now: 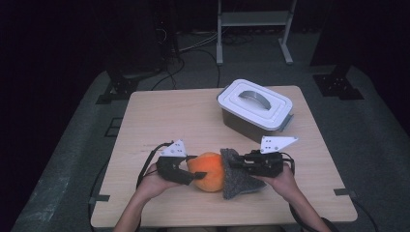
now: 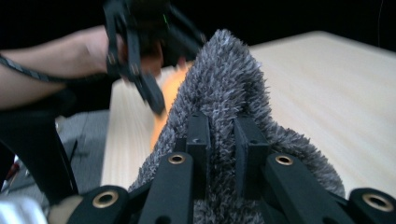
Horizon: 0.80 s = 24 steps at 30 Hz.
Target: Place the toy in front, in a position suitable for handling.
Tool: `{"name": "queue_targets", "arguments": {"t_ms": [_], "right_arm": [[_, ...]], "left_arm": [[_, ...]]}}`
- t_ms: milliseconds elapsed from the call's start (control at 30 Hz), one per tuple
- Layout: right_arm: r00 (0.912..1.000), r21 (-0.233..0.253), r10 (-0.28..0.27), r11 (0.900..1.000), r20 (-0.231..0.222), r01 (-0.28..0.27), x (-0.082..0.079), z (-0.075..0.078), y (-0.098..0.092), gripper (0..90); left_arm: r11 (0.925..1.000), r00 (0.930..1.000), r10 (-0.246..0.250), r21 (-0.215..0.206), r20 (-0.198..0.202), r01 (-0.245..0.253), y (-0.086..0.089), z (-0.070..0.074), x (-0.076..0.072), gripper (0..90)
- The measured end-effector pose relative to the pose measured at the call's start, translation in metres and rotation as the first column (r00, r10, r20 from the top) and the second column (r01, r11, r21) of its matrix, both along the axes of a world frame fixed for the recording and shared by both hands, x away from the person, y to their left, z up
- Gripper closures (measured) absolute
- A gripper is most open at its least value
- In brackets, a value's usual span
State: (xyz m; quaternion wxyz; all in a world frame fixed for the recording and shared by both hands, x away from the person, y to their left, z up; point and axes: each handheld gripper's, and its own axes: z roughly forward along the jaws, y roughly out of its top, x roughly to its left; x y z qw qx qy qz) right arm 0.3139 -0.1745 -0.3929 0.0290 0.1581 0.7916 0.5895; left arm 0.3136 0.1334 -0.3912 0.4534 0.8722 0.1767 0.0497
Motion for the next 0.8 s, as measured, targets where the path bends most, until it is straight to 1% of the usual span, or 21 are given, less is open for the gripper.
{"name": "queue_targets", "arguments": {"t_ms": [33, 100, 133, 167, 233, 300, 367, 433, 467, 500, 533, 567, 633, 667, 700, 733, 800], "right_arm": [[0.9999, 0.004, 0.007, 1.000, 0.010, -0.007, -0.002, 0.002, 0.002, 77.3], [0.9996, -0.038, 0.005, 0.999, 0.026, -0.004, -0.004, 0.001, 0.007, 77.3], [0.9997, -0.054, 0.001, 0.999, 0.026, 0.000, -0.003, -0.003, 0.008, 77.3], [0.9998, -0.062, -0.003, 0.998, 0.019, 0.004, -0.003, -0.006, 0.007, 77.3], [0.9999, -0.075, -0.007, 0.997, 0.013, 0.008, -0.001, -0.010, 0.006, 77.3], [0.9999, -0.074, -0.015, 0.997, 0.006, 0.015, 0.000, -0.012, 0.004, 77.3], [0.9997, -0.070, -0.023, 0.997, -0.002, 0.023, 0.002, -0.015, 0.002, 77.3], [0.9996, -0.068, -0.028, 0.997, -0.009, 0.028, 0.004, -0.017, 0.000, 77.3], [0.9994, -0.066, -0.031, 0.997, -0.015, 0.030, 0.005, -0.018, -0.001, 77.3], [0.9992, -0.065, -0.036, 0.997, -0.016, 0.035, 0.006, -0.019, -0.002, 77.3], [0.9991, -0.063, -0.038, 0.997, -0.020, 0.037, 0.007, -0.019, -0.003, 77.3], [0.9988, -0.061, -0.042, 0.997, -0.025, 0.040, 0.007, -0.020, -0.004, 77.3], [0.9985, -0.062, -0.048, 0.997, -0.026, 0.046, 0.008, -0.021, -0.005, 77.3], [0.9982, -0.062, -0.051, 0.997, -0.031, 0.049, 0.008, -0.022, -0.006, 77.3], [0.9980, -0.058, -0.051, 0.997, -0.036, 0.049, 0.009, -0.023, -0.006, 77.3], [0.9977, -0.055, -0.055, 0.997, -0.039, 0.053, 0.009, -0.023, -0.007, 77.3], [0.9974, -0.060, -0.058, 0.997, -0.042, 0.055, 0.010, -0.025, -0.008, 77.3]], "left_arm": [[1.0000, 0.9999, -0.007, 0.008, 0.010, 0.007, -0.003, 0.001, -0.002, 37.3], [0.9998, 0.9999, -0.006, 0.017, 0.011, 0.006, -0.007, -0.001, -0.003, 36.2], [0.9999, 1.0000, -0.007, 0.011, 0.002, 0.007, -0.006, -0.003, -0.002, 34.9], [1.0000, 1.0000, -0.005, -0.006, -0.008, 0.005, -0.005, -0.005, -0.001, 32.5], [0.9992, 0.9994, -0.010, -0.038, -0.032, 0.009, -0.003, -0.007, 0.001, 24.9], [0.9982, 0.9997, -0.016, -0.057, -0.021, 0.014, -0.001, -0.009, 0.003, 17.3], [0.9982, 0.9996, -0.017, -0.058, -0.024, 0.015, 0.000, -0.011, 0.005, 12.0], [0.9987, 0.9994, -0.014, -0.049, -0.032, 0.012, 0.001, -0.016, 0.007, 10.1], [0.9990, 0.9991, -0.013, -0.042, -0.041, 0.011, 0.001, -0.019, 0.008, 10.1], [0.9988, 0.9982, -0.016, -0.047, -0.058, 0.013, 0.000, -0.022, 0.010, 10.2], [0.9982, 0.9977, -0.016, -0.059, -0.066, 0.012, 0.000, -0.024, 0.011, 10.3], [0.9974, 0.9977, -0.020, -0.071, -0.065, 0.015, 0.000, -0.025, 0.011, 11.1], [0.9962, 0.9983, -0.025, -0.085, -0.052, 0.021, 0.001, -0.026, 0.010, 20.9], [0.9961, 0.9990, -0.020, -0.086, -0.041, 0.017, 0.001, -0.026, 0.010, 27.4], [0.9958, 0.9992, -0.013, -0.091, -0.039, 0.010, 0.002, -0.026, 0.010, 34.3], [0.9957, 0.9990, -0.008, -0.093, -0.043, 0.004, 0.003, -0.026, 0.010, 37.2], [0.9953, 0.9991, -0.002, -0.097, -0.044, -0.003, 0.003, -0.026, 0.010, 39.0]]}}
